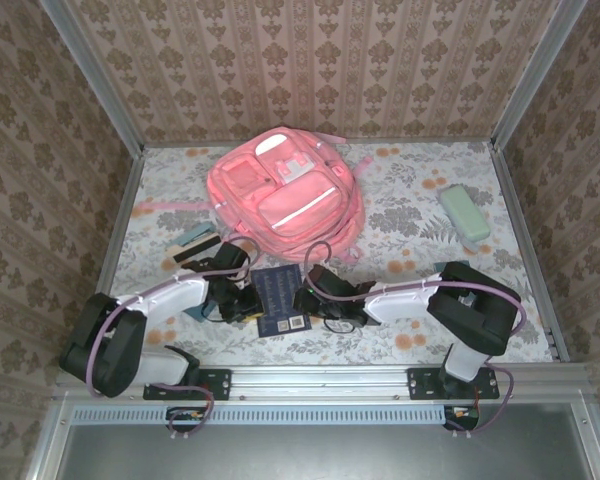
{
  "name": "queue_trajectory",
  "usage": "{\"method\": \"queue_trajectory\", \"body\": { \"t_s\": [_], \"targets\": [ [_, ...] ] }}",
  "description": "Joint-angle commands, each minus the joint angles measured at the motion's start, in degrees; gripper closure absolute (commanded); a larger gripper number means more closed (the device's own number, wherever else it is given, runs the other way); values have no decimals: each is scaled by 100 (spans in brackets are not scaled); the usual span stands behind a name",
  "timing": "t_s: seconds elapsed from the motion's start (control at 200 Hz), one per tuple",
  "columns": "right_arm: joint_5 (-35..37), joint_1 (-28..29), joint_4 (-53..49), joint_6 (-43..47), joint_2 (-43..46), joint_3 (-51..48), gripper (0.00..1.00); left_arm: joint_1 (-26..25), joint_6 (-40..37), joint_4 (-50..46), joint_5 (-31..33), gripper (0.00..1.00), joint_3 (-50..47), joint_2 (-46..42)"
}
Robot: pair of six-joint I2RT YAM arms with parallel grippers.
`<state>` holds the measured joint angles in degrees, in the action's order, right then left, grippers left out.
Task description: Pack the student bag
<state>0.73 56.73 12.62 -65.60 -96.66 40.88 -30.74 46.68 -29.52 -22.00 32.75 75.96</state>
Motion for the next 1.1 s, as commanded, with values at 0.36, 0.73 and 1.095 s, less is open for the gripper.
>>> {"method": "queue_trajectory", "body": {
  "t_s": [0.36, 0.73, 1.095],
  "targets": [
    [-1630, -202, 743, 339, -320, 570, 63, -116, -672, -610, 498, 88, 307, 545],
    [-183, -274, -1508, 1466, 297, 1093, 58, 279, -912, -1020, 562, 67, 695, -165],
    [-125, -449, -2122, 1928, -397, 1849, 56, 675, -959, -734, 434, 76, 519, 73]
  ]
}}
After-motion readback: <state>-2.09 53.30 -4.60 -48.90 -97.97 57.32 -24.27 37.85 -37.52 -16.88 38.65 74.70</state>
